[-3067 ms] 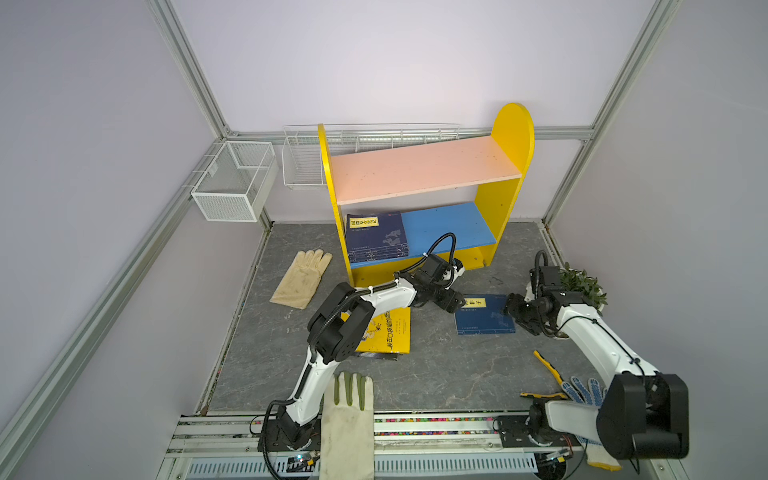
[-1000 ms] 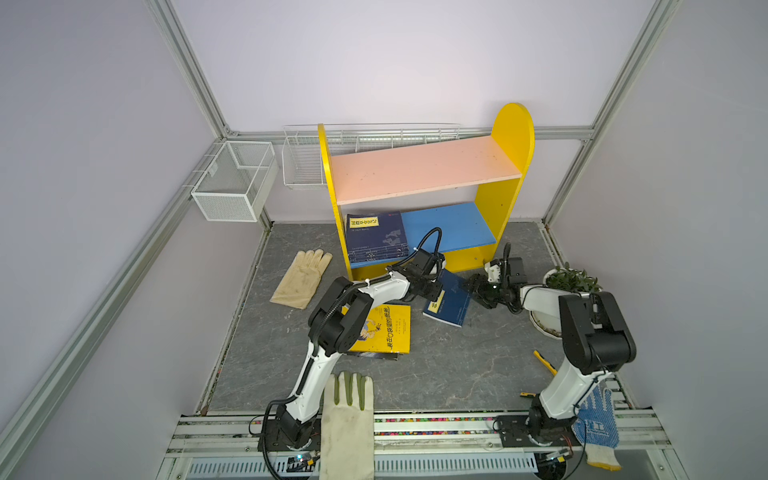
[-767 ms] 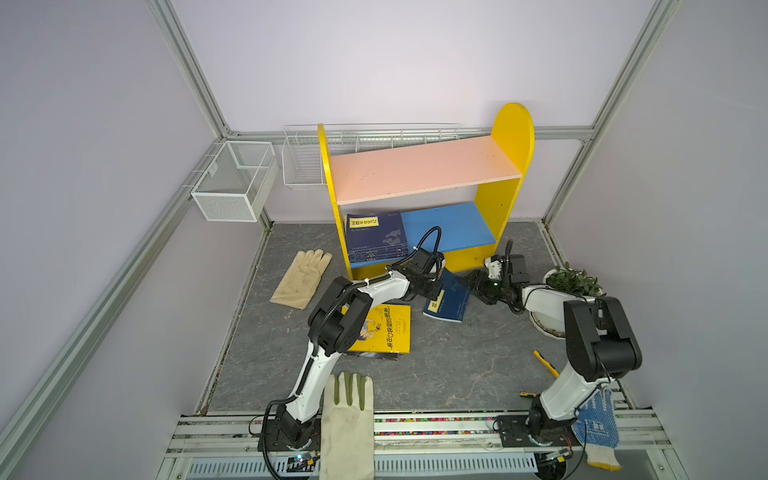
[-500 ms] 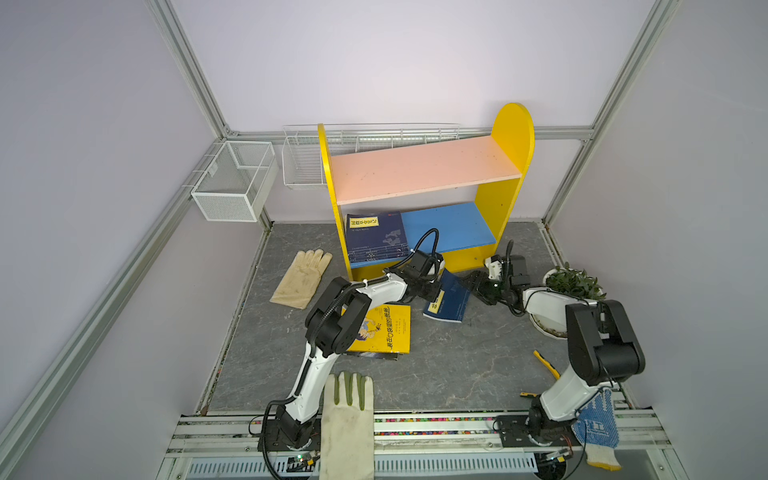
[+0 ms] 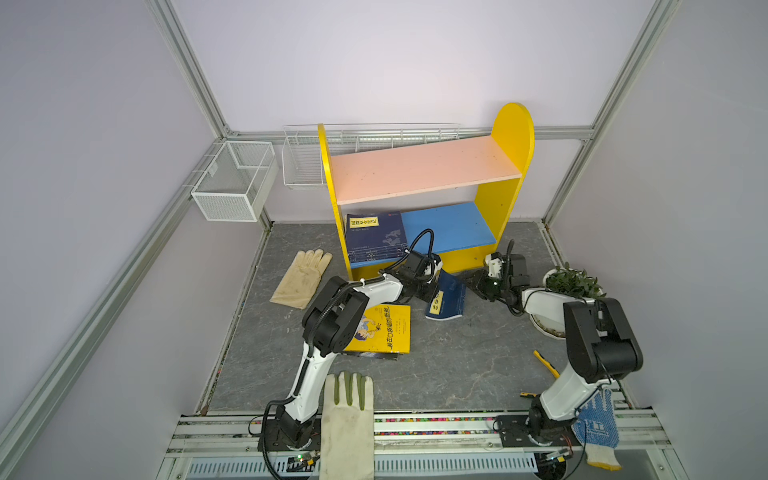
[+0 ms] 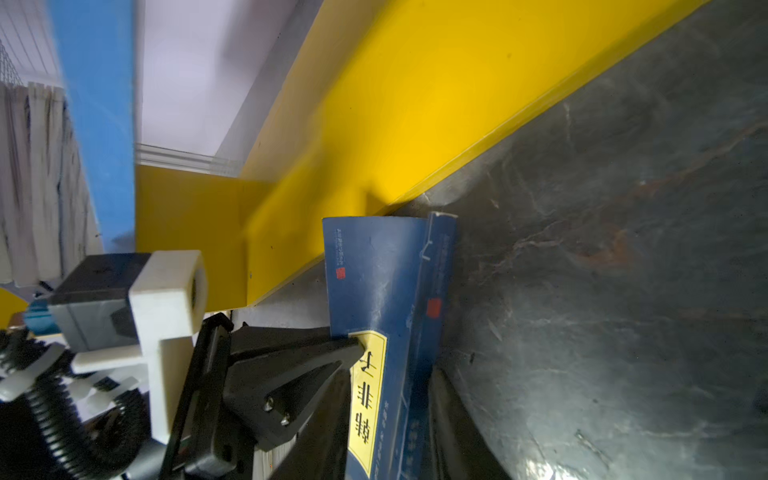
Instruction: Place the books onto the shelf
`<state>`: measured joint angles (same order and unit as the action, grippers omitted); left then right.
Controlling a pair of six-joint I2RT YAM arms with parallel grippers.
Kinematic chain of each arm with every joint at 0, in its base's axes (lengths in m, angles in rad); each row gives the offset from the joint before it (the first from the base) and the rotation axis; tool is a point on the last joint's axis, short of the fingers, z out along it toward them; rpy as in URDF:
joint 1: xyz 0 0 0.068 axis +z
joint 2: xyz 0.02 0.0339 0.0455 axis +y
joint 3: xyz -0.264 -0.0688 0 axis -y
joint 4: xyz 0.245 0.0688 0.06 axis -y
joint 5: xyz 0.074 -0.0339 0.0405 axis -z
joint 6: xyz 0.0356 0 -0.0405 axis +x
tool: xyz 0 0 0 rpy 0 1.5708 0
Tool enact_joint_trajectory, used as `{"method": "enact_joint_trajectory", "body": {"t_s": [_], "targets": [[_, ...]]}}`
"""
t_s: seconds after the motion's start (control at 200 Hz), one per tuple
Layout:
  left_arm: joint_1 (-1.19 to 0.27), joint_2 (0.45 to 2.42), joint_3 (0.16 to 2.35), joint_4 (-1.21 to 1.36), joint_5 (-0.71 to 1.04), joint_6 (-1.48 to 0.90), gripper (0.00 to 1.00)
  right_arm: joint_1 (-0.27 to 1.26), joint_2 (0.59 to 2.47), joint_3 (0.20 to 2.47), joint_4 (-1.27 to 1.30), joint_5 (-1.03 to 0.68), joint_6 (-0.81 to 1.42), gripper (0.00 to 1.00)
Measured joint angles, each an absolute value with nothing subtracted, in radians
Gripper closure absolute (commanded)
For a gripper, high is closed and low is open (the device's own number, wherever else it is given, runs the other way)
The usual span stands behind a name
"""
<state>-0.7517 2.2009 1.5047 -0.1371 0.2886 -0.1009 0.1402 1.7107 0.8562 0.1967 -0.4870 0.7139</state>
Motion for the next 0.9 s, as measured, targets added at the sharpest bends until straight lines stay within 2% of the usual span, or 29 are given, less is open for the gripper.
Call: {"method": "enact_joint_trajectory", "body": {"t_s": [0.345,0.565,0.61,0.705,0.785,0.9], "targets": [[-0.747,2.193,1.477,-0.093,0.340,-0.142,1.00,0.200,1.749,0.920,0.107,-0.494,0.649,0.68],[-0.746,2.188,1.464,-0.060,0.372,-0.154,1.00,0.206,1.755,0.922,0.049,-0.493,0.612,0.88],[-0.746,2.184,1.457,-0.054,0.375,-0.159,0.82,0.205,1.753,0.922,0.044,-0.493,0.611,0.92],[-0.743,2.164,1.426,-0.034,0.393,-0.174,0.52,0.203,1.723,0.912,0.032,-0.495,0.600,0.94],[-0.744,2.129,1.388,-0.003,0.421,-0.192,0.39,0.199,1.655,0.880,0.030,-0.507,0.597,0.94],[-0.748,2.038,1.332,0.026,0.435,-0.179,0.28,0.167,1.497,0.819,0.014,-0.522,0.593,0.94]]}}
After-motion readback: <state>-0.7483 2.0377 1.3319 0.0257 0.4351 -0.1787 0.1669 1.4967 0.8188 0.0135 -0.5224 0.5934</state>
